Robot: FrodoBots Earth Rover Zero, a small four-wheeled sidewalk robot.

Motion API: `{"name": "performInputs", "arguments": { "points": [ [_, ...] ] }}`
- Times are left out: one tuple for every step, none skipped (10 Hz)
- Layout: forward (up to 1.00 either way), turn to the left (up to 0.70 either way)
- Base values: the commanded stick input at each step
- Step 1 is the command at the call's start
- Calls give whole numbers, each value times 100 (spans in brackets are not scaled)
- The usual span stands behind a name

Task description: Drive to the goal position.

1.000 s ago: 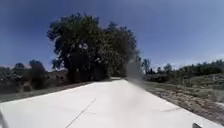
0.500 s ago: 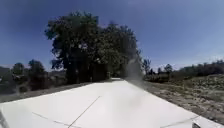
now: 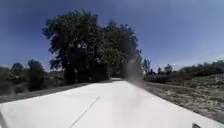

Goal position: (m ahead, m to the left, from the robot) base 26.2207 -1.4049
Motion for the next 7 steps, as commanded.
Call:
{"name": "performInputs", "arguments": {
  "points": [
    [70, 0],
    [70, 0],
    [70, 0],
    [70, 0],
    [70, 0],
    [70, 0],
    [70, 0]
  ]
}}
